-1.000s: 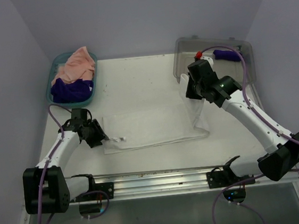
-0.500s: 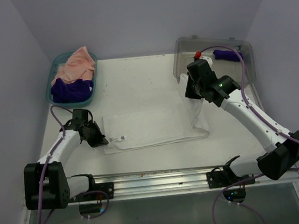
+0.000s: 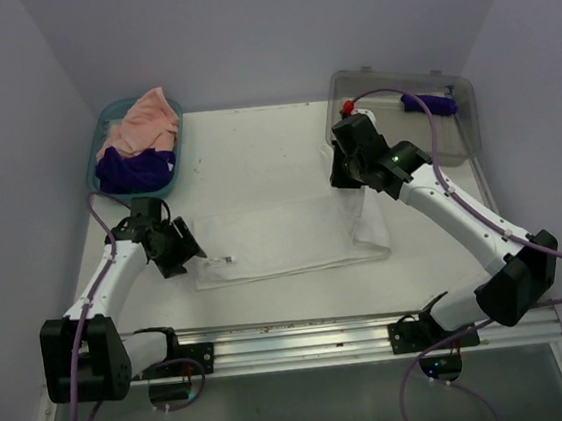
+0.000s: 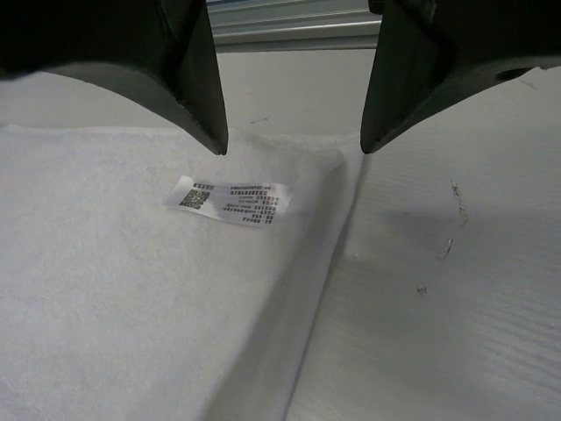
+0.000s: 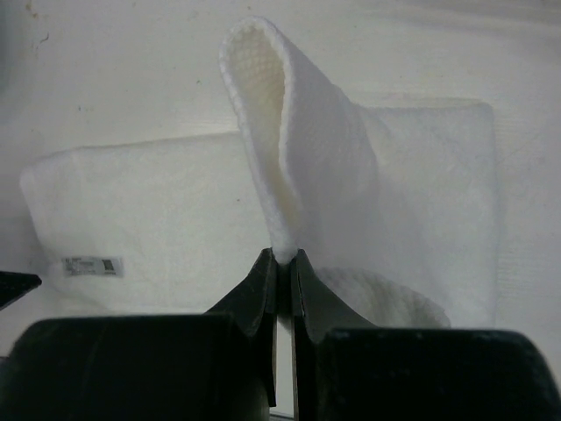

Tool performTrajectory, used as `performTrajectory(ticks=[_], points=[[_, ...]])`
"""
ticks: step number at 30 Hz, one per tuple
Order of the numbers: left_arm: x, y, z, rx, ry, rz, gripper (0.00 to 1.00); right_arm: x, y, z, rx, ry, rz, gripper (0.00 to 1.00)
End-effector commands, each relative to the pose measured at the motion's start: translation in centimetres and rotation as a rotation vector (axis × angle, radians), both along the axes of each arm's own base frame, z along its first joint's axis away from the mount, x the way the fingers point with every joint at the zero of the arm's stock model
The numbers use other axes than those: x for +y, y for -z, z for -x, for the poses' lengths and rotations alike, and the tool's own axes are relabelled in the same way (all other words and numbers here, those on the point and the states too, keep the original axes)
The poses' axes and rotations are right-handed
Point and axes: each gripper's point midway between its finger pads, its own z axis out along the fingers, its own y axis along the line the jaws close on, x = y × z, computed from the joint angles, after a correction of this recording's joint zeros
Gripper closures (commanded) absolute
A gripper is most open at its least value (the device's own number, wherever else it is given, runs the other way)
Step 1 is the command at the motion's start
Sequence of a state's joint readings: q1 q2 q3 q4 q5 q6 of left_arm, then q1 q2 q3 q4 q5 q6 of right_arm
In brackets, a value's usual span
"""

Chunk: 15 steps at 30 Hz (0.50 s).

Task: Roll the towels
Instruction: Fold the towel

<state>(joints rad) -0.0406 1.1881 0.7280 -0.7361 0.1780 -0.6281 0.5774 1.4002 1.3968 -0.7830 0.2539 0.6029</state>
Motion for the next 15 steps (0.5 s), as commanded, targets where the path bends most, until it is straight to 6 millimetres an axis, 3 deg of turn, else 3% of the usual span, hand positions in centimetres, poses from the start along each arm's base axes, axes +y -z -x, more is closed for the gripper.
performTrajectory(ticks=[1, 5, 9, 10, 12, 15], points=[[0.9, -1.2, -1.9, -0.039, -0.055, -0.044, 0.35, 3.8, -2.1, -0.7, -0.063, -0.091, -0.068, 1.0], [2.4, 0.8, -3.4, -0.01, -0.115, -0.108, 0.47, 7.2, -2.2, -0.4, -0.066, -0.161, -0.097, 1.0], [2.1, 3.0, -3.7, 0.022, -0.11, -0.096, 0.69, 11.2, -1.6, 0.1, -0.057, -0.223, -0.102, 1.0], [2.0, 3.6, -3.3, 0.033, -0.107, -0.088, 0.71, 12.9, -0.6, 0.5, -0.041, -0.25, -0.095, 1.0], [1.4, 4.3, -3.2, 0.046, -0.095, -0.059, 0.76, 14.8, -0.9, 0.5, -0.047, -0.268, -0.108, 1.0], [1.2, 5.4, -2.6, 0.069, -0.084, -0.049, 0.77, 18.2, 0.6, 1.1, -0.021, -0.315, -0.089, 1.0]])
